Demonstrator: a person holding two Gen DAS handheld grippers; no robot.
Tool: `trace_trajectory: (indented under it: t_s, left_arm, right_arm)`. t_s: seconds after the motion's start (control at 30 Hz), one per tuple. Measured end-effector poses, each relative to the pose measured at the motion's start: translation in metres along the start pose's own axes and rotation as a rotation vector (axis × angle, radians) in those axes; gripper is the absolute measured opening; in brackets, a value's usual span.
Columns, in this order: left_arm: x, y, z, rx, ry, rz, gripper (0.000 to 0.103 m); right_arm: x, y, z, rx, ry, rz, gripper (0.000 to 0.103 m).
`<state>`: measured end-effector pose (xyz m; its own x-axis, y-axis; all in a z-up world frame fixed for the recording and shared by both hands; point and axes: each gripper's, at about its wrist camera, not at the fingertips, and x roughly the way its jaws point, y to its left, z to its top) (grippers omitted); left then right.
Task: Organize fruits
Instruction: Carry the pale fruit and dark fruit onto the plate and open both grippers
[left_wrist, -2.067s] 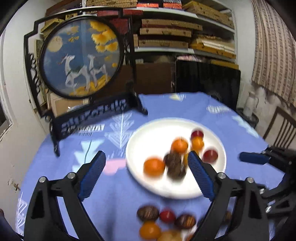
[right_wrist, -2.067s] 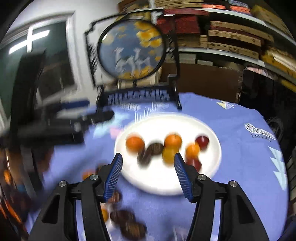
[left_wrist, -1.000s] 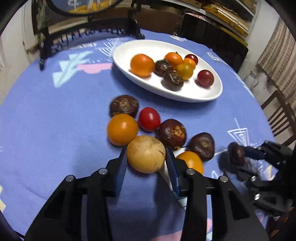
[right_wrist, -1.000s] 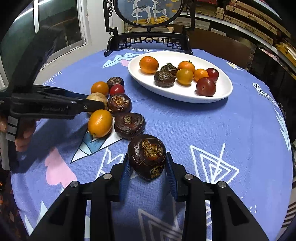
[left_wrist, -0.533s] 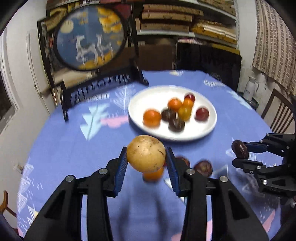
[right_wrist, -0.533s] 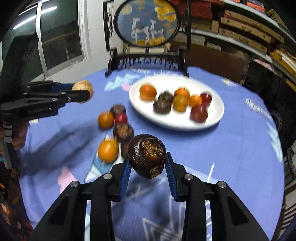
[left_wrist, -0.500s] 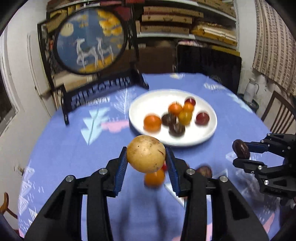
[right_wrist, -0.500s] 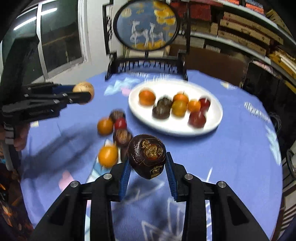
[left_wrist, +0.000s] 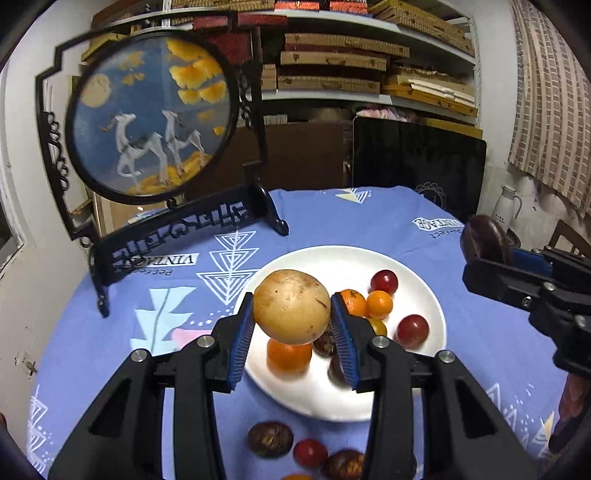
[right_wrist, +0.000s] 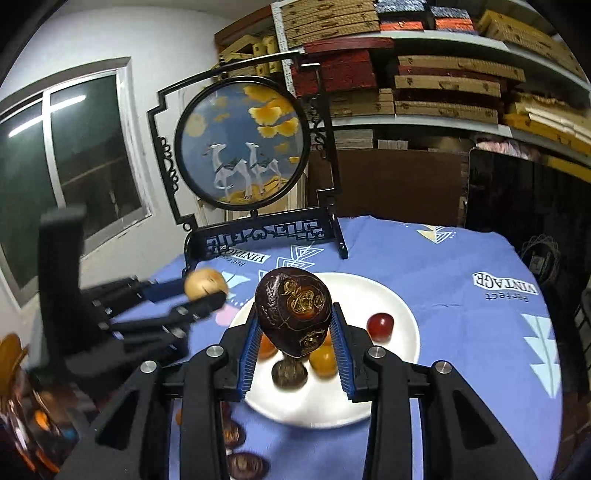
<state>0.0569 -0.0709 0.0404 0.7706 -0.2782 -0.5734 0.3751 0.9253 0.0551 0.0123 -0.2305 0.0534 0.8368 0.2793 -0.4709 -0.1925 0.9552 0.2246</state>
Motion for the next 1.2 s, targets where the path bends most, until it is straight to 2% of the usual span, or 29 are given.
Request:
trace_trajectory:
  t_s: [0.37,0.53,0.77,0.8,0.83,0.9,1.2]
  left_arm:
    - [0.055,-0.004,-0.008,0.019,0.066,0.031,0.04]
    - [0.065,-0.003,-0.013,0.029,0.089,0.043,0.04]
    - [0.071,-0.006,-0.016,0.039,0.108,0.051,0.042]
    - [0.071,-0.006,-0.016,0.04,0.107,0.055,0.047]
    - [0.07,-0.006,-0.016,0.039,0.104,0.059,0.058]
    - [0.067,-0.005,-0.015,0.024,0.087,0.068,0.075]
    - [0.053,0.006,-0.01,0.013,0.058,0.088,0.077]
  right_arm:
    - [0.046,-0.017,-0.011,0.036,0.056,-0.004,0.037]
    - [0.06,-0.024,-0.019,0.056,0.092,-0.026,0.037]
    - [0.067,-0.025,-0.022,0.057,0.097,-0.042,0.037]
    - [0.069,-0.027,-0.023,0.064,0.098,-0.045,0.037]
    - [0.071,-0.028,-0.023,0.068,0.1,-0.053,0.038]
    - [0.073,-0.03,-0.026,0.073,0.105,-0.058,0.053]
    - [0.06,-0.02,-0.023,0.062,0.082,-0.03,0.055]
